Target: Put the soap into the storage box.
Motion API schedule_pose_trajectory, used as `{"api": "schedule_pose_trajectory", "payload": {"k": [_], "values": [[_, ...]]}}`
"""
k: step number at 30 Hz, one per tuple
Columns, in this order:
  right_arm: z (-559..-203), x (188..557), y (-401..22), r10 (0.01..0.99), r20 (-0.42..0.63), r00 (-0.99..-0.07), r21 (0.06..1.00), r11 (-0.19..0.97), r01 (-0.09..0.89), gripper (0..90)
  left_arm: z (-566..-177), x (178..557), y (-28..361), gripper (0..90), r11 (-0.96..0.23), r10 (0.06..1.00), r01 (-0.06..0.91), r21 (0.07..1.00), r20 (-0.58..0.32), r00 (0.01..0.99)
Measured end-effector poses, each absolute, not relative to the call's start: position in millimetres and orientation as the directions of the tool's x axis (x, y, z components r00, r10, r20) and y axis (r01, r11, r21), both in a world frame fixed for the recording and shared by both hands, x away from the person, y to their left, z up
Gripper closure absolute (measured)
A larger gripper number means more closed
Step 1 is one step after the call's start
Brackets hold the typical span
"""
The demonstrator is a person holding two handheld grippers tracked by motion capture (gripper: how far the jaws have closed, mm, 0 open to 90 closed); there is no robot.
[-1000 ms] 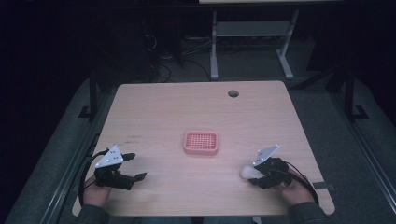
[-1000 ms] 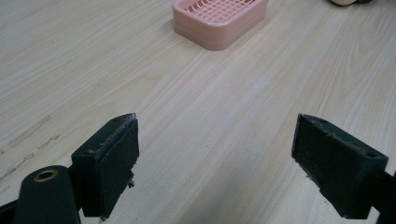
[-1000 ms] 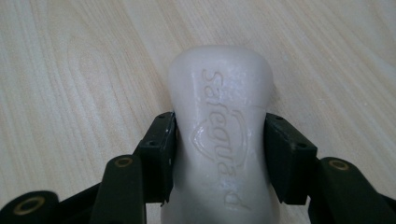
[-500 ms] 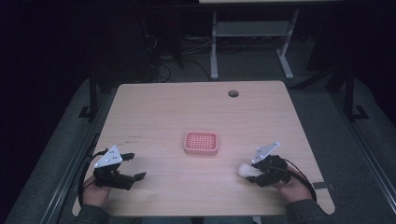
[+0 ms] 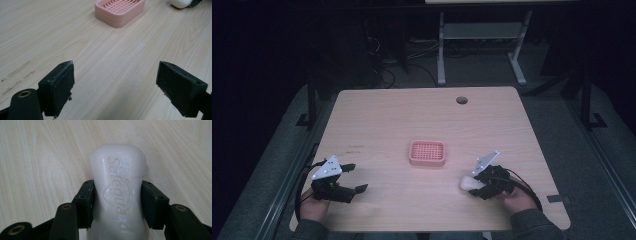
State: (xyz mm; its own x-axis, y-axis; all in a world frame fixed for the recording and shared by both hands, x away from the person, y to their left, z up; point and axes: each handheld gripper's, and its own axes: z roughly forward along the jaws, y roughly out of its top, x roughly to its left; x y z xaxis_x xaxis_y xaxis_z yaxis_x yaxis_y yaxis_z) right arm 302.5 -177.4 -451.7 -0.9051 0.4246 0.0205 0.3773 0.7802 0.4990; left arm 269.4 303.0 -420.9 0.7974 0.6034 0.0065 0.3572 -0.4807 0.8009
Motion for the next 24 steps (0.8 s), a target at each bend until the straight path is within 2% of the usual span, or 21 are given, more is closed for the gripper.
{"api": "schedule_pose_trajectory", "payload": {"k": [11, 24], "values": [[-450.4, 301.0, -176.6, 0.419, 0.032, -0.908, 0.513, 0.772, 0.374, 48.5, -421.0, 269.5, 303.0, 14.8, -0.481, 0.604, 0.358, 0.801, 0.006, 0.797], [-423.6, 315.2, -160.7, 0.382, -0.020, -0.924, 0.511, 0.798, 0.319, 48.4, -420.7, 268.9, 303.1, 14.8, -0.476, 0.605, 0.359, 0.803, 0.003, 0.796]]}}
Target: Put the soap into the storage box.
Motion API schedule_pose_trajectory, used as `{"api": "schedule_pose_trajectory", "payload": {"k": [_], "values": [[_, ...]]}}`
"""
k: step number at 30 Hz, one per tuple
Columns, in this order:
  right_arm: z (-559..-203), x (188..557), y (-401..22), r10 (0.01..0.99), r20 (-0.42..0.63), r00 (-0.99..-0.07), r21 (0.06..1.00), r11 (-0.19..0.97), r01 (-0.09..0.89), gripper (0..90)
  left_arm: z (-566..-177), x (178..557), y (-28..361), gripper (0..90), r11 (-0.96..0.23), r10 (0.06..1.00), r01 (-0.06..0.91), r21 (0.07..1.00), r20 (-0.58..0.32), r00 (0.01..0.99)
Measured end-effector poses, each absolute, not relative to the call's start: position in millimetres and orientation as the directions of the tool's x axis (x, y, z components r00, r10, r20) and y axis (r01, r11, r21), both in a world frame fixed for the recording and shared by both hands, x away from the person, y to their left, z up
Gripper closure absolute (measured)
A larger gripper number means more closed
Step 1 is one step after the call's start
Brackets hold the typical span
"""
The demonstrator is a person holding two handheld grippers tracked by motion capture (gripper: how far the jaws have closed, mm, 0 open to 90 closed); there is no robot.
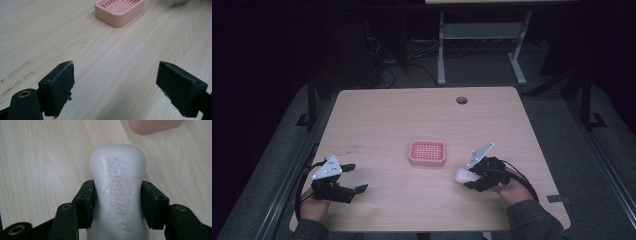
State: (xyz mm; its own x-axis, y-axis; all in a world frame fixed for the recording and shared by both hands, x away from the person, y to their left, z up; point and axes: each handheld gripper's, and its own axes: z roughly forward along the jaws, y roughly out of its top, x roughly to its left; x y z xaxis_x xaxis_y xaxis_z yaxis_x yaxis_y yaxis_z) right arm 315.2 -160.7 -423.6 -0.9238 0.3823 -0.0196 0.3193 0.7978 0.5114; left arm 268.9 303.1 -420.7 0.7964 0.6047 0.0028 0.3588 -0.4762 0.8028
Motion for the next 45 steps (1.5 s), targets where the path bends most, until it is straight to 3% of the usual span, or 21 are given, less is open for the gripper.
{"api": "schedule_pose_trajectory", "payload": {"k": [45], "values": [[-397.9, 367.6, -112.4, 0.286, -0.022, -0.958, 0.485, 0.841, 0.240, 48.3, -420.0, 269.3, 304.9, 14.8, -0.473, 0.606, 0.357, 0.806, 0.003, 0.795]]}}
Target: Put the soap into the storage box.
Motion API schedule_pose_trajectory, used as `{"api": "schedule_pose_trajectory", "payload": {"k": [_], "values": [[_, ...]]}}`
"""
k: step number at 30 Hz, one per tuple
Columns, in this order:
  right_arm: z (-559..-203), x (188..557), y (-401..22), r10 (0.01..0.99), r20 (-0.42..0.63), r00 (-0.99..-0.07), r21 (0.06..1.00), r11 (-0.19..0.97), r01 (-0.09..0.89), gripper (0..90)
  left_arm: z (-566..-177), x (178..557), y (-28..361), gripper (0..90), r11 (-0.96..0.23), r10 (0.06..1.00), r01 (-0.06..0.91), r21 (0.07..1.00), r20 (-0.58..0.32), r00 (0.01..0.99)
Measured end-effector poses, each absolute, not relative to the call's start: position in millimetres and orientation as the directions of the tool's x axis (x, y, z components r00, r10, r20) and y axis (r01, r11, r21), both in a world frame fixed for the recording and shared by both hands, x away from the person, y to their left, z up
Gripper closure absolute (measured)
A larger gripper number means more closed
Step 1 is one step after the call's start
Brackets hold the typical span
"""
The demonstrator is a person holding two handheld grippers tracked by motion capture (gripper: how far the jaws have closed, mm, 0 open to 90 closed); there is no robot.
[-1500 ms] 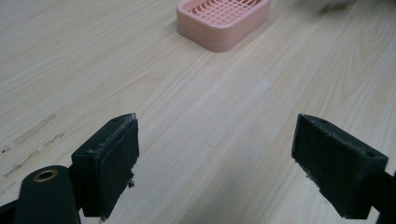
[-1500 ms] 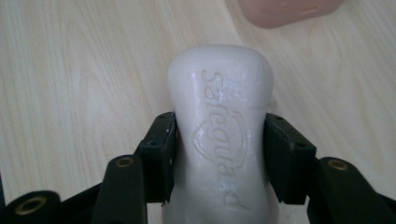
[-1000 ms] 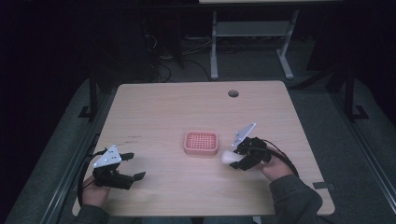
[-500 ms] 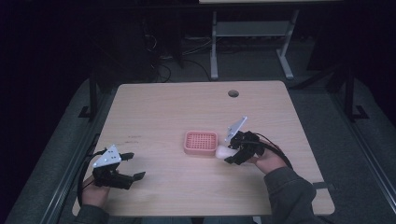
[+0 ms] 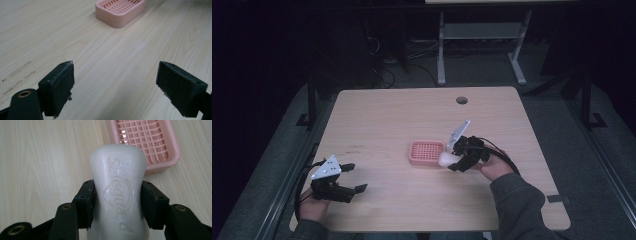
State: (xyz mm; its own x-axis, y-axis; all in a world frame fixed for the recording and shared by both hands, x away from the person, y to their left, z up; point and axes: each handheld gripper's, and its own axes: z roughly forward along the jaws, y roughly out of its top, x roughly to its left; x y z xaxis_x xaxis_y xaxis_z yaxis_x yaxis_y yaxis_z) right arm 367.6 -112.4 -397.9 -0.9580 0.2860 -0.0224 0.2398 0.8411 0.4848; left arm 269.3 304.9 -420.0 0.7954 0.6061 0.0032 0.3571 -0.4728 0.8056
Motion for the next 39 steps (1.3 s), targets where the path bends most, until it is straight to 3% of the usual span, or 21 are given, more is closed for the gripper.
{"api": "schedule_pose_trajectory", "payload": {"k": [39], "values": [[-384.9, 399.3, -83.3, 0.254, -0.017, -0.967, 0.463, 0.859, 0.218, 48.3, -419.7, 270.0, 305.8, 14.8, -0.469, 0.607, 0.359, 0.807, 0.000, 0.794]]}}
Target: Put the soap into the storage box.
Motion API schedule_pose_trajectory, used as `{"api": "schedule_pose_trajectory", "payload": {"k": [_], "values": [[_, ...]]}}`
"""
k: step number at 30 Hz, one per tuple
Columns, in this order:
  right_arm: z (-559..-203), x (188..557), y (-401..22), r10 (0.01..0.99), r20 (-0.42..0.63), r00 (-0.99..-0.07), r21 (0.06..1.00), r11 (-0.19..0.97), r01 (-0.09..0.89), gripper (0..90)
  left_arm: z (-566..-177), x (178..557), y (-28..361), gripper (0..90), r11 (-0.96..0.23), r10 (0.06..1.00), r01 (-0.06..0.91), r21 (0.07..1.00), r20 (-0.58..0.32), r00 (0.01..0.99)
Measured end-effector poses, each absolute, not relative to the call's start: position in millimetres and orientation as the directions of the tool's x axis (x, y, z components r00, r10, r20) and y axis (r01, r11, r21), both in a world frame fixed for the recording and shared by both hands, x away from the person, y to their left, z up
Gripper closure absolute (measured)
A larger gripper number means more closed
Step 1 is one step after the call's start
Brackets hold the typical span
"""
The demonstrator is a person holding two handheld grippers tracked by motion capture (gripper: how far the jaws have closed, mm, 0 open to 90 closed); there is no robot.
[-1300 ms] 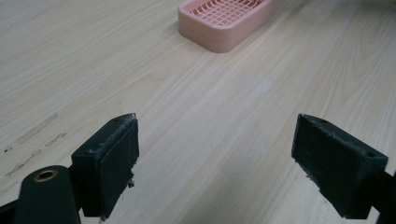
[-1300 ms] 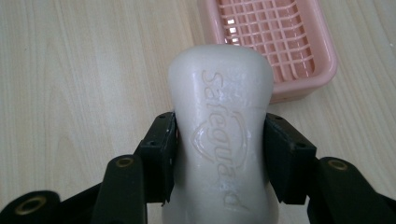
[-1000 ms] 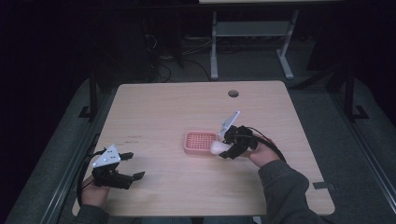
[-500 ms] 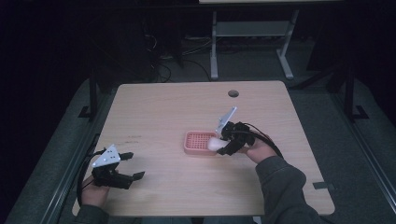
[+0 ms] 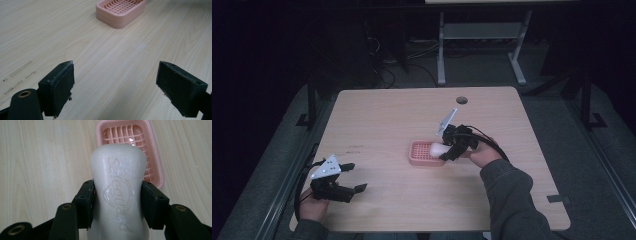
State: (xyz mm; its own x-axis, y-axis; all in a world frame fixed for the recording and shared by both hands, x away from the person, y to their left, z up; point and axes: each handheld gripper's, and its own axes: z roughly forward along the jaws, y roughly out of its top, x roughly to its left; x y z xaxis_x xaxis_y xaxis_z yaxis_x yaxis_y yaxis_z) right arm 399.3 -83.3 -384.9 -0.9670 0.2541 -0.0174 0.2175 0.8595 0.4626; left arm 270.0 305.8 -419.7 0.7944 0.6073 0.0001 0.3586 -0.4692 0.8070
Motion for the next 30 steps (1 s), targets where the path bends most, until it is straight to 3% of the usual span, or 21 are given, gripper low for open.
{"api": "schedule_pose_trajectory", "payload": {"k": [30], "values": [[-370.3, 421.2, -49.6, 0.217, -0.037, -0.975, 0.469, 0.866, 0.175, 48.3, -419.1, 269.7, 306.9, 14.8, -0.462, 0.610, 0.358, 0.811, -0.003, 0.793]]}}
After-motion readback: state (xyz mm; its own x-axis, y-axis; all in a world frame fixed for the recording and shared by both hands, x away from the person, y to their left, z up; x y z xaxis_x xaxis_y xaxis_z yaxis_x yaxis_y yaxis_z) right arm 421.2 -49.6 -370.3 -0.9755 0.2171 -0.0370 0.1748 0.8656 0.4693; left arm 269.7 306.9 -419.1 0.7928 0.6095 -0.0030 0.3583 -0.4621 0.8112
